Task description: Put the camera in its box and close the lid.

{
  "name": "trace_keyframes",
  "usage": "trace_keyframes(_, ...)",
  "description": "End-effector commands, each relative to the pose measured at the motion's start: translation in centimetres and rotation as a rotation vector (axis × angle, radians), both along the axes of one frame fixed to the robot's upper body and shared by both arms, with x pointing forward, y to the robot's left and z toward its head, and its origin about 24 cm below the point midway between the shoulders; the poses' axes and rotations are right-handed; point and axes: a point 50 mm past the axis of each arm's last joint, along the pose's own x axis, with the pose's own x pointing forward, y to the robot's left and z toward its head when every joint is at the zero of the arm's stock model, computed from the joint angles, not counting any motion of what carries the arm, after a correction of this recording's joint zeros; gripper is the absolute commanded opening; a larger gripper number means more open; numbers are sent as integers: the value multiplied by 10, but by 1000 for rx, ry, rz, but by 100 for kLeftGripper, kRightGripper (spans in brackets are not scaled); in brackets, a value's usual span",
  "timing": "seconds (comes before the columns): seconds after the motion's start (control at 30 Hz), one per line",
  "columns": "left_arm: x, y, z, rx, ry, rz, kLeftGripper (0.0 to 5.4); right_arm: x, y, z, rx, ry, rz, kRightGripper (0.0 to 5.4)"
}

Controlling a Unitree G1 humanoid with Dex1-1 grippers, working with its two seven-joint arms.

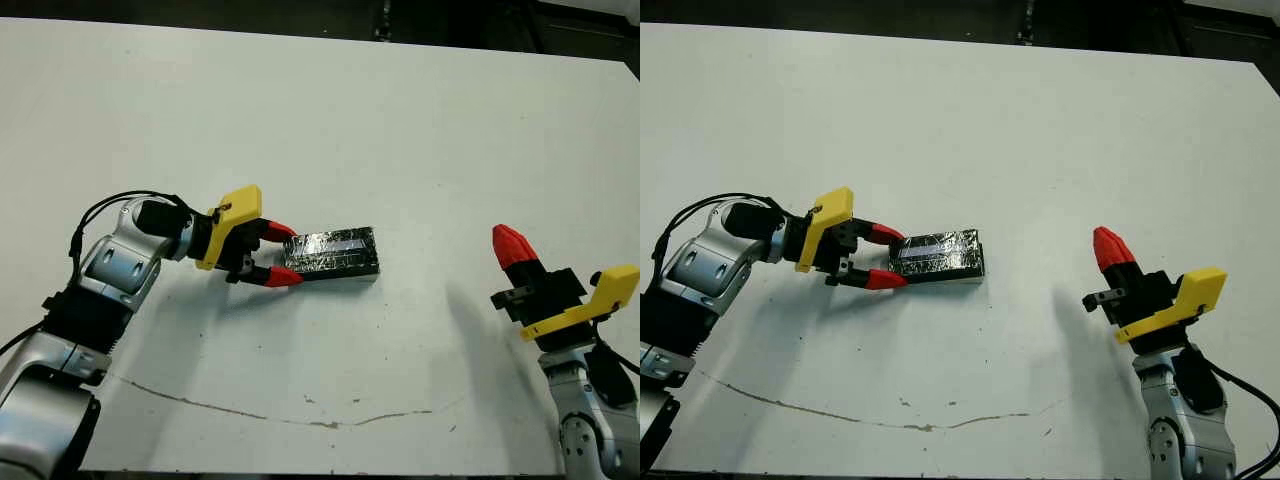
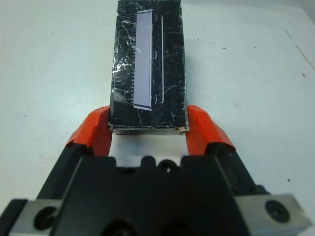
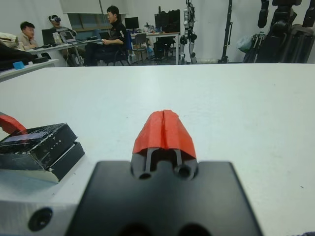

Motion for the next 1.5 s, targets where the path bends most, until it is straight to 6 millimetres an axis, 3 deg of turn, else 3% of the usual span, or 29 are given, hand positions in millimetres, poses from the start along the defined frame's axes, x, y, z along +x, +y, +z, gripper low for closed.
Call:
trace_keyframes(0.03,1,-11,3,-5,16,-43,316,-2,-2,-4,-6,24,-1,0)
trace_keyframes(1.03,5,-57,7,141,-27,-230,316,-2,0,-3,-14,16,3,0)
trace_keyframes(1.5,0,-63,10,271,-47,-223,316,-3,1,-4,-10,27,-2,0)
